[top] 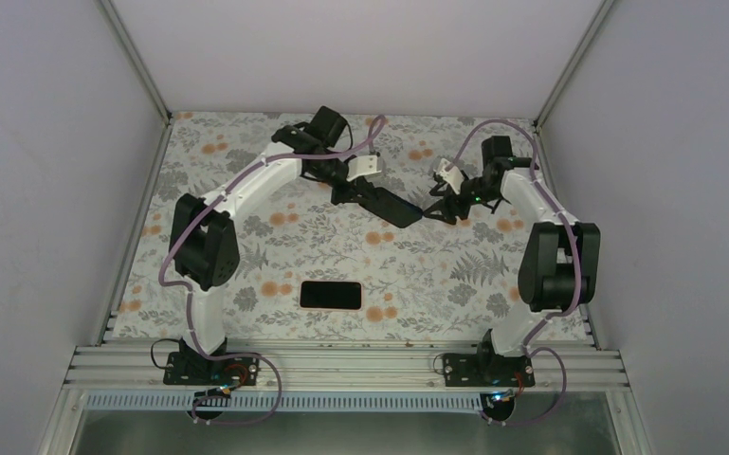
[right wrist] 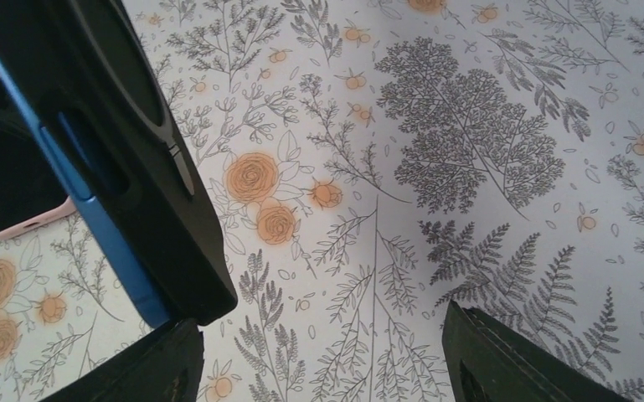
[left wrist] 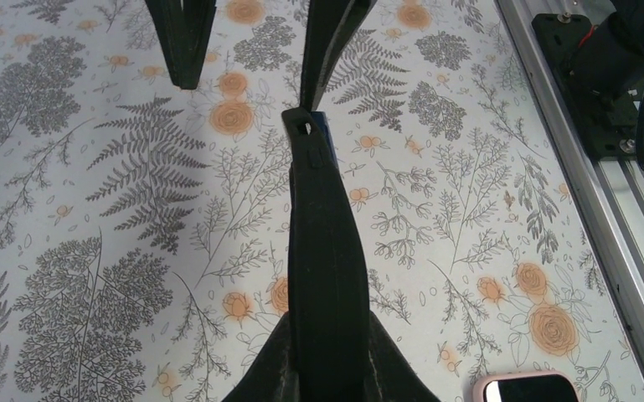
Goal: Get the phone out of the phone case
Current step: Remove the phone case from the phone.
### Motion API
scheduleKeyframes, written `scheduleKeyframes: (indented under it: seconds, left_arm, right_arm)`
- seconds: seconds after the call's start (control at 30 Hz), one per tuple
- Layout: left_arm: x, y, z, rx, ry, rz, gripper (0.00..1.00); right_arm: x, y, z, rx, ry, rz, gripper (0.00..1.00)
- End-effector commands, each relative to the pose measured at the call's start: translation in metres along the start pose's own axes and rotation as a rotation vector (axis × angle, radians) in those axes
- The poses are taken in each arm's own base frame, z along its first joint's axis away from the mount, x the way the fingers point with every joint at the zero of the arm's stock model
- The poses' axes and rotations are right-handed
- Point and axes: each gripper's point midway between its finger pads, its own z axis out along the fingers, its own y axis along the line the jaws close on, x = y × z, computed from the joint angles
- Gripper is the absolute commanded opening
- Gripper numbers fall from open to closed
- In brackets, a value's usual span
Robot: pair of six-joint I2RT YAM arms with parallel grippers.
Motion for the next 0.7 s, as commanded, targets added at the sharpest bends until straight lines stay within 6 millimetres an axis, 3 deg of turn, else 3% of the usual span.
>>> scheduleKeyframes:
  seconds: [0.0, 0.33, 0.67]
  left_arm:
    - [-0.055, -0.04, -0.003, 0.167, -0.176, 0.082, 0.02]
    - [-0.067, -0.049, 0.003, 0.255, -0.217, 0.07, 0.02]
    - [-0.074, -0.046, 0.002, 0.219, -0.234, 0.102, 0.02]
  right_arm:
    - [-0.027, -0.024, 0.003, 0.07, -0.045, -0.047, 0.72]
    - [-0.039, -0.032, 0.009, 0.111, -0.026, -0.074, 0.73]
    - [-0.066, 0.066, 0.037, -0.28, -0.06, -0.164, 0.76]
